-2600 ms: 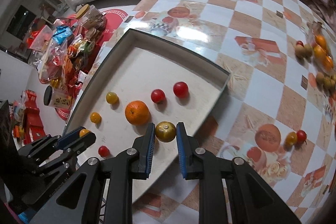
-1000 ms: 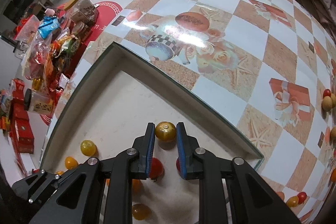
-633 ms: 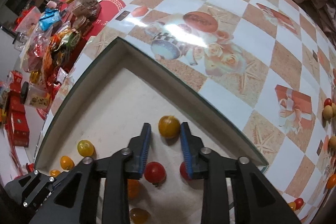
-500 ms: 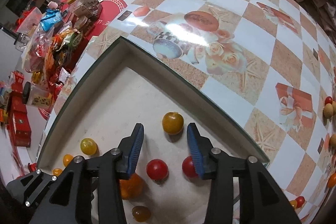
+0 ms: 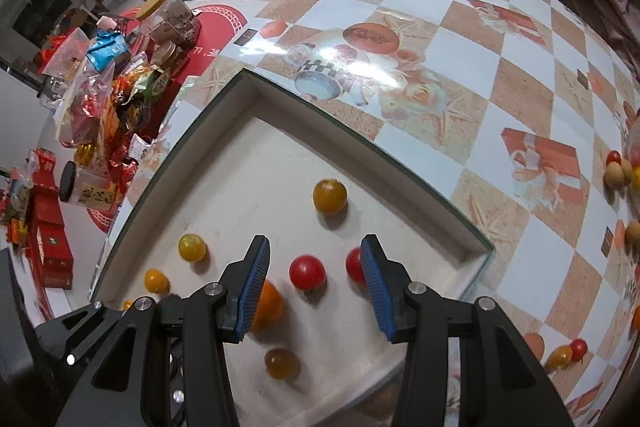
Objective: Organize fruits
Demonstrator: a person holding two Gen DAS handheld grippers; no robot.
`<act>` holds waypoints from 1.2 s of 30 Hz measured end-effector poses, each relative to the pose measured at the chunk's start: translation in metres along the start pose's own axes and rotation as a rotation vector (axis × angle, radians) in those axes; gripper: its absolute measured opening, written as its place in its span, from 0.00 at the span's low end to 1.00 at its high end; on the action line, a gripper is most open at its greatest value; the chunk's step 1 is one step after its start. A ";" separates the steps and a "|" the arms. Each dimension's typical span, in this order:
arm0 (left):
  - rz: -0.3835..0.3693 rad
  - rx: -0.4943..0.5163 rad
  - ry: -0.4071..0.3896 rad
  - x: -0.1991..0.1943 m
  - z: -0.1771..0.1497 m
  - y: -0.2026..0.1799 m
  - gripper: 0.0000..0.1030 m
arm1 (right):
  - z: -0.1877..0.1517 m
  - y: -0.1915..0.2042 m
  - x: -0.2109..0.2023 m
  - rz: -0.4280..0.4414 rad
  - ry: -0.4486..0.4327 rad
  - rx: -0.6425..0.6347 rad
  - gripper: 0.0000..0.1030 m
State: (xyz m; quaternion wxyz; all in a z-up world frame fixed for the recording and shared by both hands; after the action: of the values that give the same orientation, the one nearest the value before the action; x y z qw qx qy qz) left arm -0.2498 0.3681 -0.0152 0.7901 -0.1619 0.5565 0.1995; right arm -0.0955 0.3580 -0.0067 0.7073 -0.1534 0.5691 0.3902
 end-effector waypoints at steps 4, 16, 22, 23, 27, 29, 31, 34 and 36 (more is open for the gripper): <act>-0.007 -0.003 -0.046 -0.008 0.004 -0.001 0.87 | -0.003 -0.002 -0.006 0.005 -0.007 0.018 0.50; 0.029 -0.003 -0.004 -0.019 0.003 0.003 0.99 | -0.026 -0.005 -0.038 -0.018 -0.013 0.027 0.69; 0.031 -0.008 -0.023 -0.042 -0.004 0.008 0.99 | -0.046 -0.005 -0.055 -0.061 0.005 0.041 0.84; 0.025 -0.010 -0.021 -0.047 -0.005 0.008 0.99 | -0.049 -0.005 -0.057 -0.071 0.007 0.040 0.86; 0.048 -0.004 0.003 -0.057 -0.010 0.013 0.99 | -0.059 -0.005 -0.067 -0.098 0.014 0.046 0.94; 0.052 -0.005 0.009 -0.062 -0.011 0.016 0.99 | -0.062 -0.004 -0.073 -0.100 0.008 0.055 1.00; 0.042 -0.010 0.017 -0.066 -0.012 0.019 0.99 | -0.064 -0.002 -0.079 -0.110 0.008 0.056 1.00; 0.040 -0.011 0.023 -0.073 -0.013 0.022 0.99 | -0.068 0.002 -0.086 -0.129 0.008 0.058 1.00; 0.052 0.002 0.022 -0.079 -0.013 0.024 0.99 | -0.069 0.004 -0.090 -0.145 0.016 0.055 1.00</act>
State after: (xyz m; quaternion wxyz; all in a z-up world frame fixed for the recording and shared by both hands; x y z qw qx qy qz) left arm -0.2955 0.3721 0.0542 0.7786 -0.1488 0.5694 0.2177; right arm -0.1501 0.2809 0.0560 0.7331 -0.1777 0.5727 0.3209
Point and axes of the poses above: each gripper's, at about its wrist camera, not at the fingertips, and x roughly the way its jaws point, y to its left, z to its top, the point moved 5 cm from there along x, roughly the way its jaws point, and after that the axes turned 4 degrees about -y, right-handed, at the moved point
